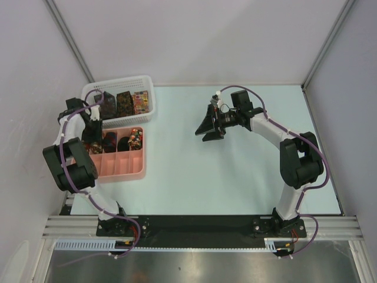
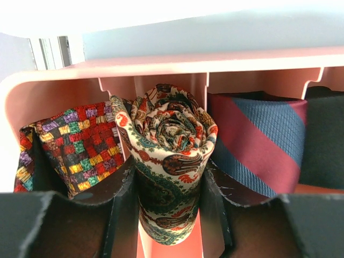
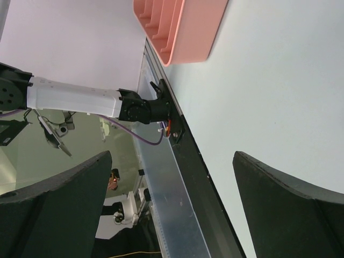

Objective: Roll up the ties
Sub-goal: Place the tie in the storage box.

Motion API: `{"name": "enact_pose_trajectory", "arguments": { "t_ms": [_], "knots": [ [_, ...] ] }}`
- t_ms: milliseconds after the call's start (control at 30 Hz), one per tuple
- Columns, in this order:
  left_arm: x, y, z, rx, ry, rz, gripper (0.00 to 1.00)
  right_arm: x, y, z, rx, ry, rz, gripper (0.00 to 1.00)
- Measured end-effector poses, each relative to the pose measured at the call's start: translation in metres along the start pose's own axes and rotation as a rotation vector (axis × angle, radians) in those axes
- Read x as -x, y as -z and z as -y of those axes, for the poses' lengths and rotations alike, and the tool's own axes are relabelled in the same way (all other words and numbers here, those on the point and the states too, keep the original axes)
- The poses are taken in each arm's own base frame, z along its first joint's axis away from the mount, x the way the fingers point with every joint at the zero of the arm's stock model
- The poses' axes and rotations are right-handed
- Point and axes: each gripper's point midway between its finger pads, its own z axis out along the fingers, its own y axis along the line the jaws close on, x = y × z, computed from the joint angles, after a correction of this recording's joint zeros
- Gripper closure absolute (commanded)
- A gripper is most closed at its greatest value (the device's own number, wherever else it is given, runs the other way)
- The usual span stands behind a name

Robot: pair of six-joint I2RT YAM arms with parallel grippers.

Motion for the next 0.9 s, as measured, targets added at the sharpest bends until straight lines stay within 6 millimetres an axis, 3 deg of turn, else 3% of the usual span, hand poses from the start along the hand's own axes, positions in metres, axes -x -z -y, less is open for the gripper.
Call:
{"name": "enact_pose_trajectory", "arguments": {
  "t_ms": [133,333,633,900],
  "knots": [
    [0.0002,-0.0021,-0.0012,0.001,0.003,0.0,0.98,-0.0001,-0.0001,0.0,0.0,0.002,0.0,0.0],
    [0.0017,-0.0026,-0.0019,0.003,0.002,0.005,0.73,-0.0002,-0.0003,0.0002,0.0,0.004,-0.001,0.0],
    [0.0033,-0.0034,-0.0026,0.005,0.002,0.01,0.53,-0.0006,-0.0002,0.0004,-0.001,0.008,-0.002,0.0],
    [0.0059,-0.002,-0.0045,0.014,0.001,0.017,0.45,-0.001,-0.0002,0.0007,-0.001,0.006,-0.003,0.0]
  ]
}}
